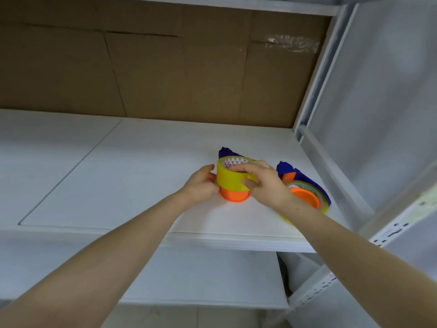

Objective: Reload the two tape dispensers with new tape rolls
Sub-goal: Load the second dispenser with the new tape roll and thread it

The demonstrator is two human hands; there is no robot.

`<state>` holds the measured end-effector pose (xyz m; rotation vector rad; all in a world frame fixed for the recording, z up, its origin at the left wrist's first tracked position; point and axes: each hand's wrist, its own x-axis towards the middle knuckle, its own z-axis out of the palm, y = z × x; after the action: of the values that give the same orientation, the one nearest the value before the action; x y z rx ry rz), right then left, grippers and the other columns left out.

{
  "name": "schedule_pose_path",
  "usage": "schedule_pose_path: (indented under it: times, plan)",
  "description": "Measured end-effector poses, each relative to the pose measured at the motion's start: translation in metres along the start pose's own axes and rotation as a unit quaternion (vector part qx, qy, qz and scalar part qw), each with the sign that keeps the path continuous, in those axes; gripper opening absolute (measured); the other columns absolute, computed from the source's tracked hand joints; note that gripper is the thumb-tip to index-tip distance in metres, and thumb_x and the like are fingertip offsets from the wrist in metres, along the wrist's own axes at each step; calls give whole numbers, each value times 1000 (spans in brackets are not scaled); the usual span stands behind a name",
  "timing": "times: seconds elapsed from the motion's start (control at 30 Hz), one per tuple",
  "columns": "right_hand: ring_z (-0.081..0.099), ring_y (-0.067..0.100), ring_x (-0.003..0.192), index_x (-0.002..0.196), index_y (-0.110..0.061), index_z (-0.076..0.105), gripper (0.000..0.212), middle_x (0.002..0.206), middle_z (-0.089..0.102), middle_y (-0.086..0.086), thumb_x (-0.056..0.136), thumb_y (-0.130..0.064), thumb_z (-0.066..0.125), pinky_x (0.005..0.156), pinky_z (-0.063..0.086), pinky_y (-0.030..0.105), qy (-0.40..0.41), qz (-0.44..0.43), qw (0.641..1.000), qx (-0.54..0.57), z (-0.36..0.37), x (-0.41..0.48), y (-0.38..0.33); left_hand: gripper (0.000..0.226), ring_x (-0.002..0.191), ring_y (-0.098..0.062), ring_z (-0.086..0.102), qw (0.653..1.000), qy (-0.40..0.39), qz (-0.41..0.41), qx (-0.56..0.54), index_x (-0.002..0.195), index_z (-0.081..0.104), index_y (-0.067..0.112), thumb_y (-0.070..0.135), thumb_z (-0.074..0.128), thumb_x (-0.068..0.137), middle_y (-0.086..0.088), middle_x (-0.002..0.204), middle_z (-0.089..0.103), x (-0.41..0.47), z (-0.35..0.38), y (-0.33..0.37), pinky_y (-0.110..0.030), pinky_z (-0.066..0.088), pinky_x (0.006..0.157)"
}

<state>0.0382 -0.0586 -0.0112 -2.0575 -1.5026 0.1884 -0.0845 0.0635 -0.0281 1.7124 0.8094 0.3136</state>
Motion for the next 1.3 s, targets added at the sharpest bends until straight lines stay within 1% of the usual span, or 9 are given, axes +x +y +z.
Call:
schedule_pose_path:
  times: [0.1, 0.17, 0.47, 0.63, 0.77, 0.87, 0.97, 1.1, 1.3]
  plan:
    - [36, 20, 129, 128, -23, 55, 44, 136, 51, 3, 90, -1, 52, 102, 28, 20, 3, 19, 999, 50, 8, -13, 2, 46, 92, -25, 61, 990, 6, -15, -140, 108, 65, 14, 18, 50, 64, -12, 101, 67, -2, 5, 4, -33, 50, 84]
    - [38, 22, 127, 126, -20, 58, 42, 133, 54, 4, 89, 0, 54, 102, 29, 23, 14, 21, 999, 45, 12, -15, 4, 29, 100, -27, 64, 993, 22, -8, -117, 94, 68, 16, 31, 55, 73, -11, 101, 69, -1, 7, 6, -35, 49, 89]
    - [45, 22, 120, 113, -12, 64, 45, 124, 51, 9, 74, 10, 59, 100, 31, 20, 81, 69, 992, 62, 18, -23, 10, 49, 125, -25, 50, 990, 91, 55, 93, 132, 53, 9, 19, 62, 84, -9, 133, 53, 7, 14, -2, -25, 39, 96]
    - [52, 19, 111, 118, -16, 55, 42, 125, 51, 8, 81, 3, 56, 101, 45, 33, 99, 196, 963, 153, 10, -9, 11, 70, 115, -22, 53, 903, 19, 291, 317, 123, 60, 21, 56, 43, 64, -2, 124, 61, 1, 15, -1, -31, 39, 99]
    - [56, 28, 113, 122, -8, 51, 47, 121, 57, 13, 78, 10, 51, 100, 47, 38, 94, 233, 947, 202, 13, -1, 11, 52, 125, -21, 49, 799, -50, 291, 525, 121, 55, 20, 52, 54, 80, 0, 125, 61, 16, 30, -5, -32, 23, 113]
    - [56, 22, 104, 120, 1, 53, 41, 112, 58, 13, 82, 14, 44, 90, 45, 24, 154, 216, 936, 233, 2, 2, 11, 38, 114, -27, 53, 891, 4, 237, 388, 118, 58, 12, 30, 62, 85, -7, 118, 62, 20, 33, 5, -31, 40, 97]
    - [53, 15, 97, 119, -2, 55, 35, 108, 58, 10, 87, 5, 46, 86, 43, 20, 208, 194, 931, 228, -11, 10, 14, 31, 99, -18, 54, 988, 43, 141, 55, 116, 59, 2, 14, 62, 88, -3, 106, 56, 20, 30, 31, -32, 49, 83]
    - [59, 17, 88, 115, -8, 58, 27, 99, 62, 6, 89, -11, 55, 82, 51, 30, 177, 212, 895, 351, -18, 21, 4, 26, 99, -26, 58, 963, 28, 59, -263, 116, 57, 2, 4, 55, 91, -13, 106, 61, 13, 21, 49, -32, 50, 86]
    - [64, 16, 93, 114, -11, 59, 29, 104, 67, 3, 89, -25, 61, 80, 52, 25, 75, 192, 909, 362, -9, 24, -11, 24, 105, -29, 59, 958, 2, 57, -279, 111, 58, 9, 0, 52, 89, -13, 110, 63, 6, 19, 44, -40, 47, 95]
